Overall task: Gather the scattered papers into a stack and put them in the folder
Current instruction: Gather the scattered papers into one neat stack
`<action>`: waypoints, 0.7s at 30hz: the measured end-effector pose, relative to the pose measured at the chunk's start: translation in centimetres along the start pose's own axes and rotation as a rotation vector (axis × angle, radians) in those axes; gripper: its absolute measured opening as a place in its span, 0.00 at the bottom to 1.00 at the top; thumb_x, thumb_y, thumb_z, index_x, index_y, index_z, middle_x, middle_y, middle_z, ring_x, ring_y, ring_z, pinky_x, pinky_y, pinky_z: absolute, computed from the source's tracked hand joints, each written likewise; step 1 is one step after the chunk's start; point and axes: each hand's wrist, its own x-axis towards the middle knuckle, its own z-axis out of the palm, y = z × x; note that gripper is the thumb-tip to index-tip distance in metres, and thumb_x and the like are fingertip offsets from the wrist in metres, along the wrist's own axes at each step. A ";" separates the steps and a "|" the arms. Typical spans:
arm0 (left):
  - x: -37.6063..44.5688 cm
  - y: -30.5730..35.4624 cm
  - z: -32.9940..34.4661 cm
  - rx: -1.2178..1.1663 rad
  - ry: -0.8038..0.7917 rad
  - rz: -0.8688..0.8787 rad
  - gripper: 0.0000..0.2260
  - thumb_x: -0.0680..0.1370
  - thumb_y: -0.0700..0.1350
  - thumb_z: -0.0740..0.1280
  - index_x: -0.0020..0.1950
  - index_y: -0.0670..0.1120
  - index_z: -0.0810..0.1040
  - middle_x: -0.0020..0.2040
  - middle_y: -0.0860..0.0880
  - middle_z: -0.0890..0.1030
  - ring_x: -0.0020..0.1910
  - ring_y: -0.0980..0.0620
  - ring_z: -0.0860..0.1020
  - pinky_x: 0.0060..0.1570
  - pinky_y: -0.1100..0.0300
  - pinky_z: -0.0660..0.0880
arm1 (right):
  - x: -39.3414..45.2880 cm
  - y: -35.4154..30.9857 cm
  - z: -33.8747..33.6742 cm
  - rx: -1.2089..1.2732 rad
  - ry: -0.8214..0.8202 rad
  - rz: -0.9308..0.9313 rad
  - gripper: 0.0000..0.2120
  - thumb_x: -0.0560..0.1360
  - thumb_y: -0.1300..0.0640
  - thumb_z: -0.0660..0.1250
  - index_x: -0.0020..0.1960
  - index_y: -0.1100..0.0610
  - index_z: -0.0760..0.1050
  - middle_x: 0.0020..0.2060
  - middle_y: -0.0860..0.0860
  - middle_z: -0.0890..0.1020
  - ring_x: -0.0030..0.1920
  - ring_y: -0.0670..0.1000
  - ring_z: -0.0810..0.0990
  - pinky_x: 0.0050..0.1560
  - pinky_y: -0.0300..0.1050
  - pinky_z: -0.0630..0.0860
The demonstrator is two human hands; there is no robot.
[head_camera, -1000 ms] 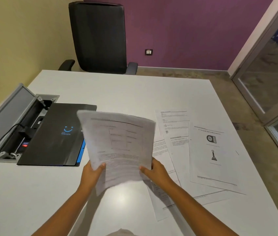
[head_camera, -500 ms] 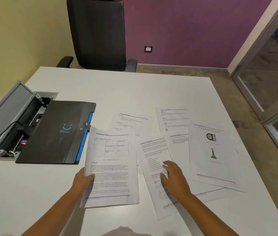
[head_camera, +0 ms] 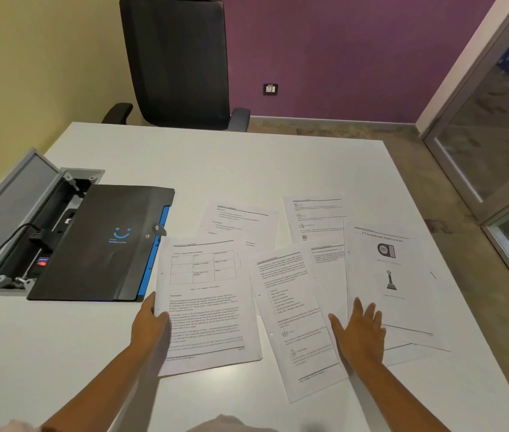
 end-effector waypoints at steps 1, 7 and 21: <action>0.0 0.0 0.0 0.007 0.001 0.007 0.11 0.77 0.44 0.64 0.57 0.53 0.68 0.48 0.53 0.75 0.41 0.52 0.75 0.49 0.46 0.73 | -0.1 0.0 0.1 -0.014 0.004 -0.003 0.37 0.76 0.35 0.51 0.76 0.55 0.46 0.76 0.60 0.49 0.76 0.60 0.49 0.74 0.56 0.54; 0.6 0.0 -0.1 0.139 0.004 0.030 0.16 0.77 0.41 0.63 0.65 0.43 0.69 0.60 0.40 0.76 0.52 0.44 0.74 0.58 0.41 0.71 | -0.1 0.1 -0.1 -0.033 0.010 -0.002 0.34 0.77 0.38 0.50 0.76 0.55 0.47 0.76 0.59 0.51 0.76 0.59 0.51 0.73 0.54 0.56; 1.3 1.4 0.3 0.187 0.192 0.100 0.16 0.78 0.36 0.60 0.66 0.41 0.70 0.64 0.37 0.71 0.59 0.36 0.74 0.58 0.42 0.74 | 0.3 1.3 -0.1 0.006 0.044 -0.006 0.28 0.81 0.58 0.51 0.76 0.59 0.42 0.77 0.55 0.50 0.76 0.54 0.51 0.74 0.42 0.56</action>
